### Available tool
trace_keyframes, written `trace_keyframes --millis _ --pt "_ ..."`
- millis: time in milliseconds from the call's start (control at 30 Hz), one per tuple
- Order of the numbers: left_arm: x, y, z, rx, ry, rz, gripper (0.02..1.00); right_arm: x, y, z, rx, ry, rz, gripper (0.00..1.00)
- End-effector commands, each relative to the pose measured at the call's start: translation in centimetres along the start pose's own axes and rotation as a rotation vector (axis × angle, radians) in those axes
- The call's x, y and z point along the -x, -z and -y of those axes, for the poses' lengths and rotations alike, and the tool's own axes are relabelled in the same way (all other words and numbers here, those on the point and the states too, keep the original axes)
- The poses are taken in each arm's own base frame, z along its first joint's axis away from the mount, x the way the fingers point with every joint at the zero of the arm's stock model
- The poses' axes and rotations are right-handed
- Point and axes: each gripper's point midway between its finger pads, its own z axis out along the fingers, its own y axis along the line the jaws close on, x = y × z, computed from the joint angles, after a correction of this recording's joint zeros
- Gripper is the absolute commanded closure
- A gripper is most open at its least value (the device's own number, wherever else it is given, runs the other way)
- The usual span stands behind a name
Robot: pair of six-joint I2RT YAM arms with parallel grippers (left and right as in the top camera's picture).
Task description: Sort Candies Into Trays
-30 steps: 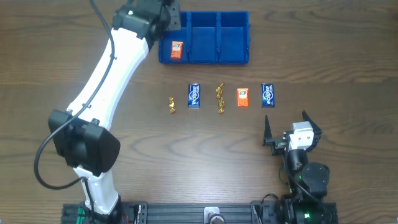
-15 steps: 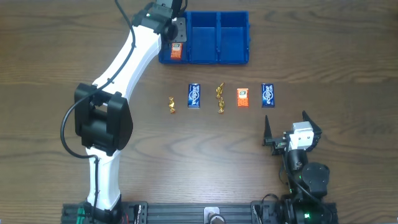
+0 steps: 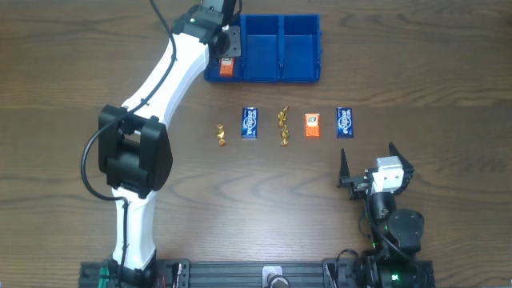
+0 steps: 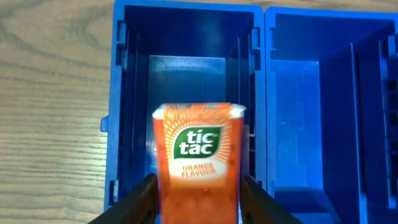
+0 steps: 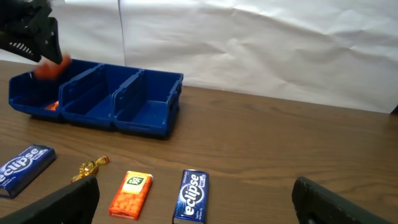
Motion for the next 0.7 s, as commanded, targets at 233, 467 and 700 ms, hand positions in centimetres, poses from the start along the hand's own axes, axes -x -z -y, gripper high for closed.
trace_keyframes --millis 233,467,700 --pt "0.0 -0.5 -0.2 0.001 -0.004 -0.003 0.226 -0.1 0.0 0.0 -0.002 0.013 -0.002 0.003" --pt "1.6 5.0 3.2 -0.053 0.013 0.081 0.093 -0.1 0.0 0.0 -0.002 0.013 -0.002 0.003" --pt "-3.9 8.4 12.5 -0.084 -0.006 0.058 0.080 -0.1 0.0 0.0 -0.002 0.013 -0.002 0.003"
